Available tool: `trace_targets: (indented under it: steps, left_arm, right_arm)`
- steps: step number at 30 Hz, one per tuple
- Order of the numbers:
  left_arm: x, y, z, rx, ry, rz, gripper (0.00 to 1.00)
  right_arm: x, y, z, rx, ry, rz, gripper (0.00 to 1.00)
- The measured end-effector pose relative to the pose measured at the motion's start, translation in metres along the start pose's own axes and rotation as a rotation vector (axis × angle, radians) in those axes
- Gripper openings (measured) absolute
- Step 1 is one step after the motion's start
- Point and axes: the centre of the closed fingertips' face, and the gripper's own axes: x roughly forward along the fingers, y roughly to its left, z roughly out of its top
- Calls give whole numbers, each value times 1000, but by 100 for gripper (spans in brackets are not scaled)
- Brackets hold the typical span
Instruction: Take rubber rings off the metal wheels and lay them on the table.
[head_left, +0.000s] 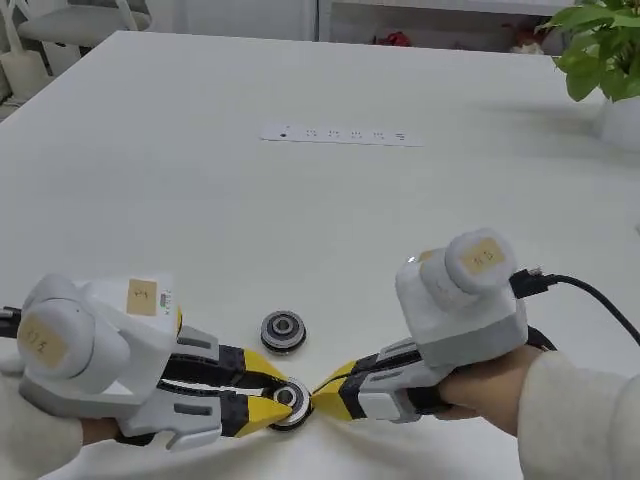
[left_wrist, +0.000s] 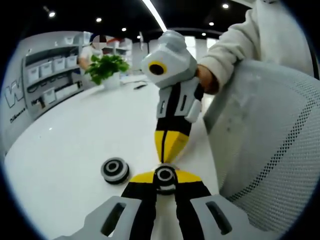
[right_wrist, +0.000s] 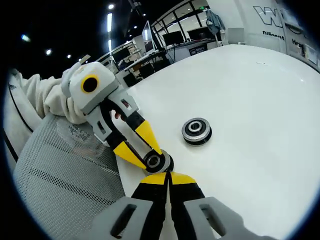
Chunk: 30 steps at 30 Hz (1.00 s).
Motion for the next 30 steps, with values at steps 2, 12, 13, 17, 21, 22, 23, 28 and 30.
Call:
trace_targets:
  steps: [2, 12, 13, 17, 21, 22, 23, 28, 30]
  left_arm:
    - [0, 0, 0, -1, -1, 1, 14]
    - [1, 0, 0, 10, 0, 1, 14]
    - [1, 0, 0, 13, 1, 1, 14]
    - [1, 0, 1, 17, -1, -1, 14]
    - [2, -1, 1, 21, -1, -4, 14]
    - [2, -1, 1, 21, -1, -4, 14]
    - [2, -1, 1, 21, -1, -5, 14]
    - [2, -2, 1, 22, -2, -8, 14]
    - [2, -2, 1, 22, -1, -9, 14]
  right_arm:
    - [0, 0, 0, 20, -6, 4, 0]
    - [-2, 1, 1, 172, -25, 37, 0]
    - [-3, 2, 3, 188, -36, 47, 0]
    - [-3, 4, 3, 225, -46, 61, 0]
    - [-3, 6, 4, 250, -49, 70, 0]
    - [-3, 6, 4, 256, -50, 72, 0]
    - [-3, 6, 4, 264, -51, 76, 0]
    - [-3, 9, 4, 273, -52, 86, 0]
    - [-3, 10, 5, 272, -53, 89, 0]
